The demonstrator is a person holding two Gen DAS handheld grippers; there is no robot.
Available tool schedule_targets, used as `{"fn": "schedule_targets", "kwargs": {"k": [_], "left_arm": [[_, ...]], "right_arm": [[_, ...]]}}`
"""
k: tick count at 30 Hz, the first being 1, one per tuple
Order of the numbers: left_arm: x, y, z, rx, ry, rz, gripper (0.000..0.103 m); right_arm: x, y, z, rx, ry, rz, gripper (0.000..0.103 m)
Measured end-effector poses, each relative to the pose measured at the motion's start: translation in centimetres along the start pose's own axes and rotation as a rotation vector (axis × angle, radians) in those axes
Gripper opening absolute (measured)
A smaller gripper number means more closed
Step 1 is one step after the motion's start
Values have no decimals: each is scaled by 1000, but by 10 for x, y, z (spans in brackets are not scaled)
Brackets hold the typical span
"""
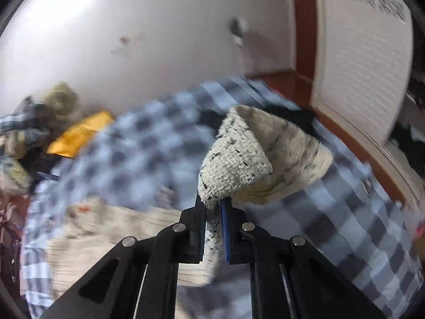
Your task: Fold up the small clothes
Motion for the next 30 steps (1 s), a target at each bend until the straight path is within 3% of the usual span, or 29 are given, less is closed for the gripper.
{"fn": "schedule_targets", "kwargs": {"k": [5,8,11,14,15,16,18,19,22,25,30], "left_arm": [[21,-9,13,-74,-84,-18,99],[38,-11,14,-92,-123,3,100],[56,-9,8,-68,-105,77,100],[65,-7,1,-44,-59,124,100],[66,-7,1,-45,-52,126,100],[65,-7,1,-48,-47,123,100],[62,-7,2,-58,-36,109,100],[60,-7,3,-59,-34,105,100],[57,-7,4,-61,-25,101,100],[53,-7,3,-51,2,110,101],[41,-4,-4,-16,150,144,101]], "right_arm": [[129,15,26,-18,-162,93,7],[210,47,21,25,-261,168,7],[286,97,1,101,-354,209,7],[347,163,-39,270,-397,233,11],[369,201,-64,422,-390,249,17],[381,229,-78,535,-402,241,33],[396,294,-95,787,-456,205,42],[398,310,-95,818,-460,218,42],[387,331,-81,778,-419,350,44],[352,330,-65,736,-383,433,44],[248,310,-32,635,-311,435,48]]}}
Point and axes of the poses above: each gripper's, at about its wrist camera, not at the fingertips, and z roughly against the way its jaws point, x to its left, y to its underside, the point moved 5 cm from there along -z, roughly the way its jaws point, and after that the axes turned 4 degrees about -z, right-handed, at the moved point
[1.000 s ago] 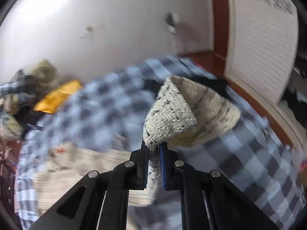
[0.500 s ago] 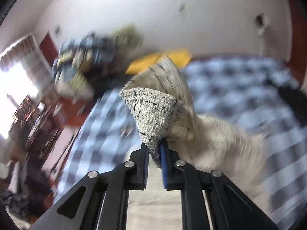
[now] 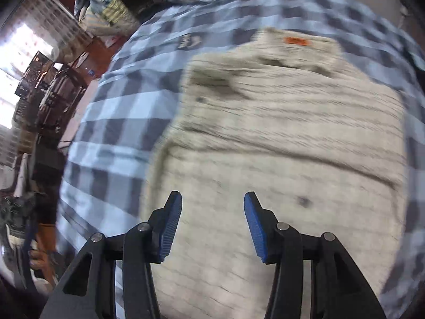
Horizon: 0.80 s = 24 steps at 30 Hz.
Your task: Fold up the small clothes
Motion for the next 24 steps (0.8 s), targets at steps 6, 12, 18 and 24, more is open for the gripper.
{"fn": "schedule_targets", "kwargs": {"k": [6,12,18,24], "left_arm": [[-26,6,-12,44,112,17,101],[-65,2,-22,8,87,-115,101],[-92,-59,-71,58,156,-135,101],[-94,-148,-157,107,83,62,101]], "right_arm": [[-129,63,26,-86,113,-243,76],[-196,81,4,-98,31,-491,76],[-186,47,-21,-78,-91,-526,76],[-174,39,-48,-35,-139,-498,76]]}}
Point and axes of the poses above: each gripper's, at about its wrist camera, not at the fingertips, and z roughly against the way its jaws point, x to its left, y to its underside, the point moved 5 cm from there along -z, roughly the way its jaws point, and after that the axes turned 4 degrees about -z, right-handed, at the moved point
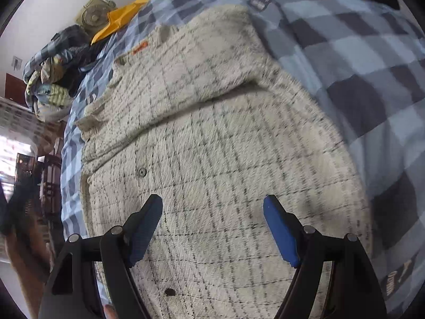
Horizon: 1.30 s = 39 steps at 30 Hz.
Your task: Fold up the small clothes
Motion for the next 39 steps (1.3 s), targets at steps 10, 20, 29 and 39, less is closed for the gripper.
{"fn": "schedule_targets", "kwargs": {"k": [10,20,29,39], "left_arm": [[10,-31,-127,228,-195,53,101],[51,19,-138,308,-166,80,103],[37,-17,-20,33,-214,-68,103],[73,17,66,-10,-148,57,103]], "right_arm": [[-21,-11,5,-5,-9,-44,76],[-26,-10,8,-3,-9,-49,76],[-29,-17,24,-62,-48,-56,76],[-40,-21,38,-101,-93,-110,76]]}}
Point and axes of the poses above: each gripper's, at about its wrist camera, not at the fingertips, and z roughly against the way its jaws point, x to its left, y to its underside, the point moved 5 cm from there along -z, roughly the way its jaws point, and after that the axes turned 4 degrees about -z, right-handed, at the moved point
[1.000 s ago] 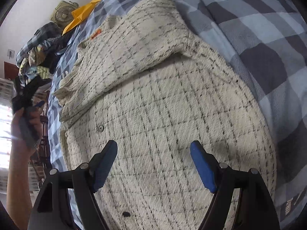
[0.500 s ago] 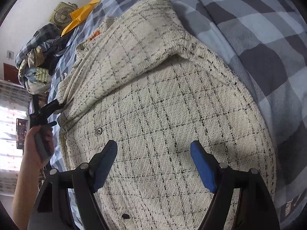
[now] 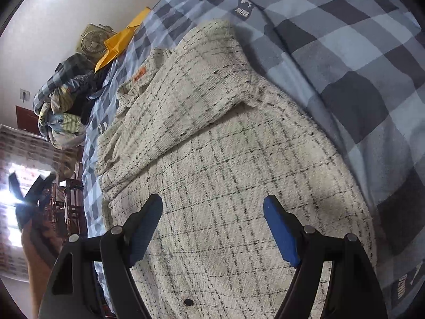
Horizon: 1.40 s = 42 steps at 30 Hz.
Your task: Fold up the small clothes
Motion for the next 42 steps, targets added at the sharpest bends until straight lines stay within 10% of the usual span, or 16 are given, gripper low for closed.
{"fn": "schedule_targets", "kwargs": {"k": [12,19,27,32,38,39,41,42], "left_arm": [[-31,140,77,-127,130,-99,103],[-43,146,61,-77,120,-179,103],[-31,149,60,-5,301,-38,103],[-35,149,54,21,346,-5,103],[-41,150,51,42,366,-1,103],[-43,151,50,44,363,-5,103],[-45,151,50,44,351,-18,103],[-45,151,49,43,344,-23,103]], "right_arm": [[-18,-12,16,-29,-73,-101,76],[-13,-55,15,-6,-105,-101,76],[8,-168,-45,22,18,-36,76],[22,-166,-94,136,50,21,76],[39,-142,-105,27,220,175,76],[38,-140,-107,10,256,196,71],[37,-136,-116,46,289,220,17],[36,-137,-115,39,299,207,10]]}}
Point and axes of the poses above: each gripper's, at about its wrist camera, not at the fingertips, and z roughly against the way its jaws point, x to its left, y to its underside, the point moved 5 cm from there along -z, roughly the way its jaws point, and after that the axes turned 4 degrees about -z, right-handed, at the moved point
